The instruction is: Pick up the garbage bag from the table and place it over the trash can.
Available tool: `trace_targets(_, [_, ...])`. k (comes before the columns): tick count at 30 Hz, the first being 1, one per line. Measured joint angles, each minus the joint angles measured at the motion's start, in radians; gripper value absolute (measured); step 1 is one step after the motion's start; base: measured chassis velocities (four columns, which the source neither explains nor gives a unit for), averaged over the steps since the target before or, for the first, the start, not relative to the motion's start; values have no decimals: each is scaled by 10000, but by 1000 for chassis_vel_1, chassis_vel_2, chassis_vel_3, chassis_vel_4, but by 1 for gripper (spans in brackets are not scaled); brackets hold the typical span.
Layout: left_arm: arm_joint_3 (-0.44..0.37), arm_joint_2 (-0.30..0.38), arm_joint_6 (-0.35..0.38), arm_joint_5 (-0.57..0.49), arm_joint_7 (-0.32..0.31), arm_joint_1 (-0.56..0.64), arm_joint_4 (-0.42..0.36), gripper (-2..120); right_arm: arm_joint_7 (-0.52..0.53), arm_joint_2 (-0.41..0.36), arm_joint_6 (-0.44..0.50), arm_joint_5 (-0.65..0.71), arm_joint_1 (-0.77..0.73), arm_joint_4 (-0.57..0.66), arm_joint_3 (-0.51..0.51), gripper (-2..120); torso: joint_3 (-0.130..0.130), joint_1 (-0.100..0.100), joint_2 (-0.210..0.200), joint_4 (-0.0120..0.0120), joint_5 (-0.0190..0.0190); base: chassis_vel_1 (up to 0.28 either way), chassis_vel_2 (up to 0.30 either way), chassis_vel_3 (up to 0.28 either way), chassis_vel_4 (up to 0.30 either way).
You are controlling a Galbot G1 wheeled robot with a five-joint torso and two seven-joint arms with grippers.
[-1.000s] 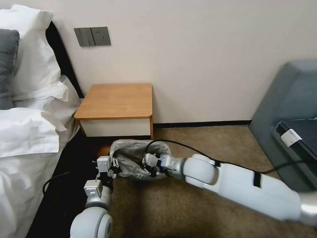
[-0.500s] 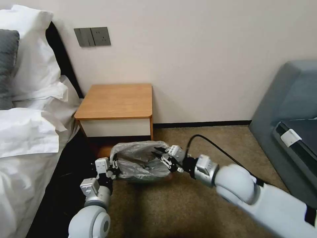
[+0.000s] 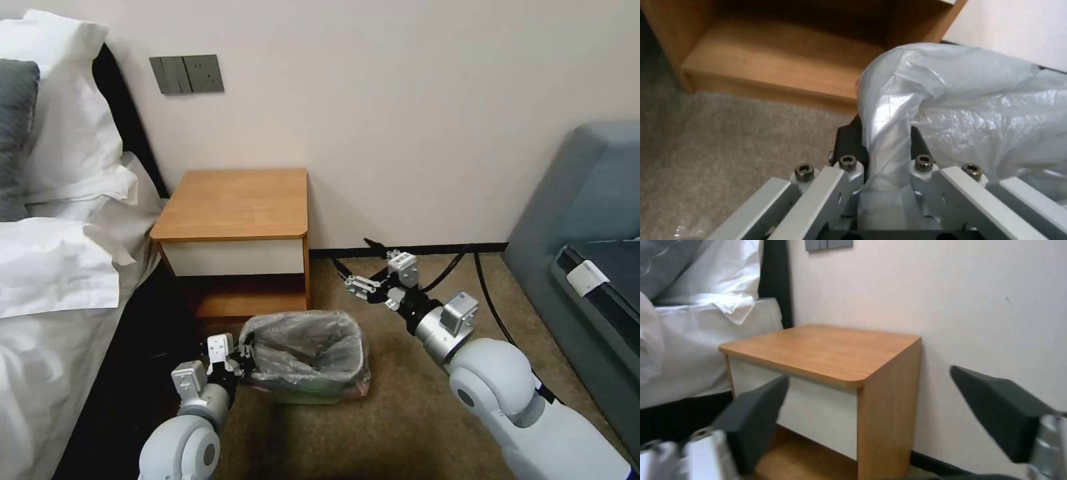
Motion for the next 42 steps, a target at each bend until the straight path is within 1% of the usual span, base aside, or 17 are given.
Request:
trace_targets(1, [0, 0, 0, 0, 0, 0, 0, 7, 0, 0, 0, 0, 0, 0, 0, 93, 0, 0, 0, 0, 0, 0, 0, 0, 0])
trace_targets(2, [56, -5, 11, -12, 12, 4, 19, 7, -9, 67, 7, 6, -7, -34, 29, 99, 0, 0, 0, 0, 1, 0, 0, 0, 0])
trace_targets(3, [116, -29, 17, -10, 14, 15, 50, 7, -20, 127, 10, 10, 14, -60, 50, 100, 0, 0, 0, 0, 0, 0, 0, 0, 0])
trace_targets(20, [186, -120, -72, 170, 32, 91, 360, 7, -154, 466, 45, -2, 199, -233, -2, 100, 1, 0, 0, 0, 1, 0, 0, 0, 0])
trace_targets(22, [194, -116, -99, 197, 81, 122, 360, 15, -181, 476, 45, -12, 204, -233, -3, 100, 0, -1, 0, 0, 1, 0, 0, 0, 0])
trace_targets(23, [194, -116, -99, 197, 81, 122, 360, 15, -181, 476, 45, -12, 204, -233, -3, 100, 0, -1, 0, 0, 1, 0, 0, 0, 0])
trace_targets(26, [191, -117, -122, 249, 97, 140, 334, 29, -208, 479, 45, -30, 200, -239, -3, 100, 1, 0, 0, 0, 1, 0, 0, 0, 0])
trace_targets(27, [191, -117, -122, 249, 97, 140, 334, 29, -208, 479, 45, -30, 200, -239, -3, 100, 1, 0, 0, 0, 1, 0, 0, 0, 0])
trace_targets(29, [190, -120, -127, 261, 98, 153, 263, 39, -227, 526, 45, -77, 152, -244, 2, 100, 0, 0, 0, 0, 1, 0, 0, 0, 0])
trace_targets(30, [190, -120, -127, 261, 98, 153, 263, 39, -227, 526, 45, -77, 152, -244, 2, 100, 0, 0, 0, 0, 1, 0, 0, 0, 0])
trace_targets(32, [190, -136, -129, 267, 98, 151, 227, 49, -245, 604, 48, -149, 67, -256, 3, 100, 0, 0, 0, 0, 1, 0, 0, 0, 0])
trace_targets(33, [187, -145, -133, 274, 98, 150, 218, 56, -250, 657, 57, -195, 14, -268, 3, 100, 1, 0, 0, 0, 1, 0, 0, 0, 0])
trace_targets(34, [187, -145, -133, 274, 98, 150, 218, 56, -250, 657, 57, -195, 14, -268, 3, 100, 1, 0, 0, 0, 1, 0, 0, 0, 0])
trace_targets(37, [174, -168, -155, 278, 98, 183, 134, 69, -267, 803, 84, -287, -89, -309, 19, 100, 0, -1, 0, 0, 0, 0, 0, 0, 0])
trace_targets(38, [174, -168, -155, 278, 98, 183, 134, 69, -267, 803, 84, -287, -89, -309, 19, 100, 0, -1, 0, 0, 0, 0, 0, 0, 0])
trace_targets(41, [163, -167, -162, 274, 98, 231, 1, 84, -294, 941, 124, -385, -192, -378, 48, 100, 0, 0, 0, -1, 1, 0, 0, 0, 0])
trace_targets(42, [163, -167, -162, 274, 98, 231, 1, 84, -294, 941, 124, -385, -192, -378, 48, 100, 0, 0, 0, -1, 1, 0, 0, 0, 0])
